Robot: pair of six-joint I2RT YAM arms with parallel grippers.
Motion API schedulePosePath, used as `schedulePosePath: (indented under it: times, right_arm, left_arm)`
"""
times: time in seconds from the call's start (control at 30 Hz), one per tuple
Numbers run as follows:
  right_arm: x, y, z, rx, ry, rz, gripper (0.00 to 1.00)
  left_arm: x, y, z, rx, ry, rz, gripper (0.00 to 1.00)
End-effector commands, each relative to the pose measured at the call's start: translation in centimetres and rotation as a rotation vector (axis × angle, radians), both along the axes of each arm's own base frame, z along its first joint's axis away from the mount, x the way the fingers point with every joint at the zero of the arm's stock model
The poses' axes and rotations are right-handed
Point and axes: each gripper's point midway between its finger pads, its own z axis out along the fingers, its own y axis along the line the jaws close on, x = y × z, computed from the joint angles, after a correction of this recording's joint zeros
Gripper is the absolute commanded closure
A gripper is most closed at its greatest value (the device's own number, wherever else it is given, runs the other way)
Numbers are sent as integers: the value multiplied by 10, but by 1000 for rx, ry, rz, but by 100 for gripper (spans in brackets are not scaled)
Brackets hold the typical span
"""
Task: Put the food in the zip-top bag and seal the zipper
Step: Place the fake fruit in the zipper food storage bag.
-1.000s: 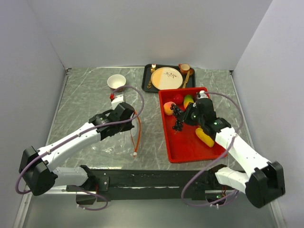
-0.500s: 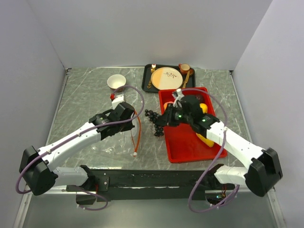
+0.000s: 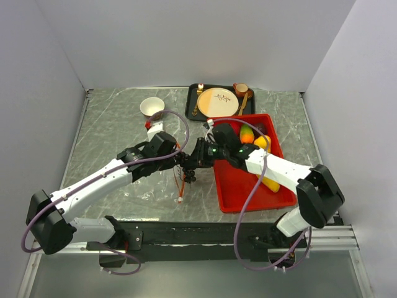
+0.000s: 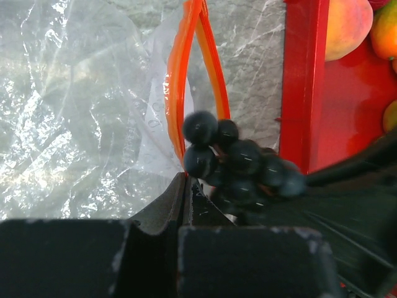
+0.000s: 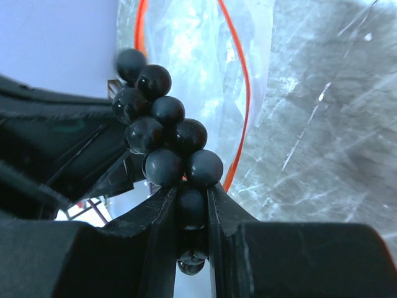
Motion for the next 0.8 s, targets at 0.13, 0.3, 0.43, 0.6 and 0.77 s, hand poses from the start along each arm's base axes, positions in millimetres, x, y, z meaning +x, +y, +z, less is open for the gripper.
schedulePosePath:
  times: [0.13, 0.3, 0.43, 0.6, 0.77]
  right_arm:
    - [22, 21, 8, -12, 52, -55, 85]
    - [29, 14, 2, -51, 65, -128, 86]
    - [25, 23, 9, -14, 82, -90, 86]
    - [21, 36, 16, -8, 58, -45, 84]
    - [22, 39, 4, -68, 66, -43, 81]
  left_arm:
    - [8, -12, 32, -85, -69, -17, 99]
    - [8, -7, 34, -82, -79, 4, 99]
    - [8, -10, 33, -89, -77, -7, 99]
    - [9, -19, 34, -107, -72, -34, 99]
    - [8, -28, 39, -129, -77, -69, 99]
